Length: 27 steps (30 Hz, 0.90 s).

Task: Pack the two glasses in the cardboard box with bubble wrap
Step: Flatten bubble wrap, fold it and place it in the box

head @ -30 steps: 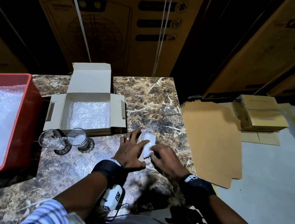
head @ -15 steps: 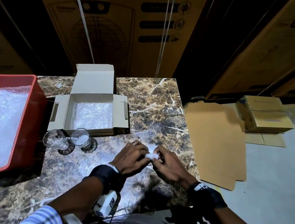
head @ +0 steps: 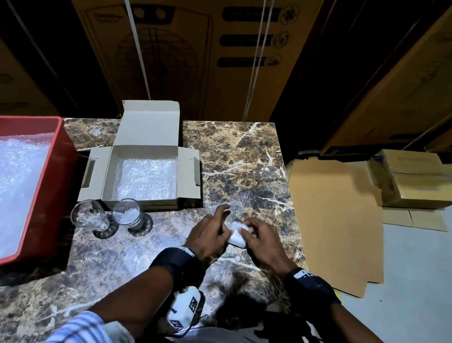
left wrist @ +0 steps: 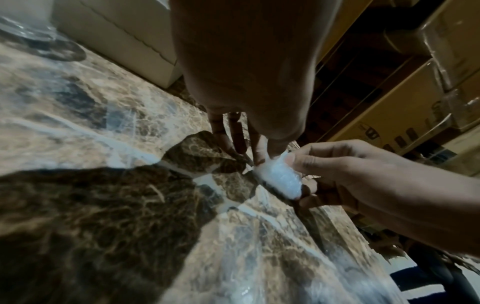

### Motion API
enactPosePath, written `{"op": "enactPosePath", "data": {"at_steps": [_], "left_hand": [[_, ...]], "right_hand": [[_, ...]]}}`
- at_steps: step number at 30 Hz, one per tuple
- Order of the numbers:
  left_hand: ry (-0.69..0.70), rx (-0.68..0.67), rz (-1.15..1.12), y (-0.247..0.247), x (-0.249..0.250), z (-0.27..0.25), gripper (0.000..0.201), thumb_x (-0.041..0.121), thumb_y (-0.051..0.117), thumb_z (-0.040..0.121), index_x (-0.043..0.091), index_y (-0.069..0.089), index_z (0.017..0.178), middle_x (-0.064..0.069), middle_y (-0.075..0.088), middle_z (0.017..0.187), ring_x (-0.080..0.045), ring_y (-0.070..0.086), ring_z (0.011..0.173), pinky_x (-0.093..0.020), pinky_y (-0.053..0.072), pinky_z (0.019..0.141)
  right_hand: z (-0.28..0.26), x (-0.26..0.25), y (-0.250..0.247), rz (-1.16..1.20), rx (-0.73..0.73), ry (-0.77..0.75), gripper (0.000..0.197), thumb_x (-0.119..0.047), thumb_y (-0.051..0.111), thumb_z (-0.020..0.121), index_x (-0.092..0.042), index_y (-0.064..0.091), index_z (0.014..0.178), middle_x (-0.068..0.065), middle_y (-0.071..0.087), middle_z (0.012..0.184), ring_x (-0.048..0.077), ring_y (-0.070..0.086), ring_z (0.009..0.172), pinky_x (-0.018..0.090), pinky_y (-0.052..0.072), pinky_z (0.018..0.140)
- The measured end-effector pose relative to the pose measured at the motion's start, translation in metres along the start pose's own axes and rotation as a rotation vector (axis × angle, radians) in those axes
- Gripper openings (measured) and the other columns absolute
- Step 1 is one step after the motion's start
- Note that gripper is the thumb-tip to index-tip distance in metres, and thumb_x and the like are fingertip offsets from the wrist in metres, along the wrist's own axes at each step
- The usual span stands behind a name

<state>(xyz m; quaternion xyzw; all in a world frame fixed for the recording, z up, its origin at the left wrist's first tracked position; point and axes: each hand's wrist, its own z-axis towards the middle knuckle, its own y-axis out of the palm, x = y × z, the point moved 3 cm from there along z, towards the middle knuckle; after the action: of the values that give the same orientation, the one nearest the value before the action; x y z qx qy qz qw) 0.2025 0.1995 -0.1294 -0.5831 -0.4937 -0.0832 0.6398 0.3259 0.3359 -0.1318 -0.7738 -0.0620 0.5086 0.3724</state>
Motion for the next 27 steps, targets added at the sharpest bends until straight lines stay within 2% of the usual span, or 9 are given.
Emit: {"op": "enactPosePath", "data": {"at_steps": [4, 7, 11, 14, 16, 19, 21, 25, 27], "left_hand": [[-0.024, 0.017, 0.053, 0.004, 0.001, 0.002, 0.055, 0.027, 0.067, 0.095, 0.027, 0.035, 0.139, 0.008, 0.065, 0.085, -0.020, 0.062, 0.076, -0.030, 0.043, 0.063], [0.061, 0.067, 0.128, 0.005, 0.008, -0.004, 0.040, 0.026, 0.063, 0.097, 0.025, 0.045, 0.132, 0.007, 0.054, 0.105, -0.018, 0.051, 0.090, -0.030, 0.037, 0.071], [0.106, 0.063, 0.255, 0.008, 0.006, 0.002, 0.021, 0.026, 0.061, 0.095, 0.019, 0.063, 0.114, -0.006, 0.054, 0.110, -0.032, 0.055, 0.095, -0.043, 0.049, 0.077], [0.078, 0.026, 0.299, 0.007, 0.000, 0.003, 0.030, 0.039, 0.053, 0.095, 0.024, 0.067, 0.116, -0.001, 0.055, 0.109, -0.029, 0.058, 0.095, -0.041, 0.049, 0.080], [0.053, -0.016, 0.318, 0.004, -0.002, -0.001, 0.042, 0.046, 0.052, 0.088, 0.028, 0.066, 0.124, 0.001, 0.052, 0.110, -0.026, 0.055, 0.098, -0.039, 0.045, 0.083], [0.071, -0.099, 0.413, 0.003, -0.003, -0.005, 0.065, 0.048, 0.064, 0.071, 0.031, 0.059, 0.133, 0.003, 0.047, 0.114, -0.024, 0.047, 0.102, -0.038, 0.043, 0.084], [0.084, -0.095, 0.444, 0.004, -0.004, -0.004, 0.062, 0.044, 0.068, 0.075, 0.032, 0.057, 0.135, 0.002, 0.048, 0.118, -0.026, 0.047, 0.106, -0.039, 0.044, 0.084], [0.101, -0.035, 0.398, 0.006, -0.003, -0.001, 0.038, 0.035, 0.063, 0.092, 0.029, 0.061, 0.130, 0.000, 0.051, 0.119, -0.029, 0.050, 0.104, -0.041, 0.042, 0.083], [0.127, 0.001, 0.359, 0.005, -0.004, -0.003, 0.029, 0.039, 0.059, 0.097, 0.030, 0.063, 0.125, 0.002, 0.052, 0.114, -0.028, 0.050, 0.101, -0.041, 0.043, 0.080]], "right_hand": [[0.000, 0.000, -0.001, -0.082, 0.081, 0.009, 0.024, -0.037, 0.072, 0.092, -0.023, 0.062, 0.108, -0.006, 0.061, 0.100, 0.013, 0.058, 0.088, 0.036, 0.052, 0.075], [-0.002, -0.007, -0.001, -0.187, 0.131, -0.051, 0.032, -0.040, 0.068, 0.094, -0.022, 0.057, 0.119, -0.011, 0.048, 0.111, 0.009, 0.047, 0.094, 0.028, 0.039, 0.072], [0.000, -0.023, -0.001, -0.286, 0.103, -0.197, 0.011, -0.024, 0.064, 0.098, -0.015, 0.069, 0.102, -0.008, 0.059, 0.093, 0.010, 0.050, 0.086, 0.036, 0.047, 0.082], [0.002, -0.021, -0.001, -0.288, 0.055, -0.254, 0.018, -0.022, 0.060, 0.100, -0.012, 0.075, 0.103, 0.002, 0.069, 0.094, 0.019, 0.061, 0.084, 0.039, 0.053, 0.077], [0.003, -0.013, 0.002, -0.286, -0.001, -0.263, 0.026, -0.028, 0.054, 0.102, -0.014, 0.075, 0.108, 0.002, 0.070, 0.096, 0.017, 0.062, 0.084, 0.040, 0.054, 0.078], [0.001, -0.002, 0.001, -0.272, -0.120, -0.215, 0.047, -0.045, 0.058, 0.095, -0.017, 0.066, 0.131, -0.001, 0.063, 0.113, 0.013, 0.056, 0.099, 0.030, 0.049, 0.089], [-0.003, 0.002, 0.001, -0.333, -0.172, -0.249, 0.062, -0.052, 0.064, 0.087, -0.018, 0.059, 0.139, -0.004, 0.054, 0.114, 0.012, 0.049, 0.103, 0.028, 0.046, 0.088], [-0.007, -0.003, 0.001, -0.302, -0.085, -0.294, 0.036, -0.030, 0.063, 0.094, -0.017, 0.064, 0.128, -0.002, 0.049, 0.105, 0.014, 0.049, 0.094, 0.031, 0.045, 0.079], [-0.007, -0.012, 0.004, -0.267, -0.039, -0.255, 0.026, -0.022, 0.061, 0.098, -0.014, 0.066, 0.122, -0.003, 0.048, 0.102, 0.014, 0.047, 0.091, 0.027, 0.040, 0.077]]}}
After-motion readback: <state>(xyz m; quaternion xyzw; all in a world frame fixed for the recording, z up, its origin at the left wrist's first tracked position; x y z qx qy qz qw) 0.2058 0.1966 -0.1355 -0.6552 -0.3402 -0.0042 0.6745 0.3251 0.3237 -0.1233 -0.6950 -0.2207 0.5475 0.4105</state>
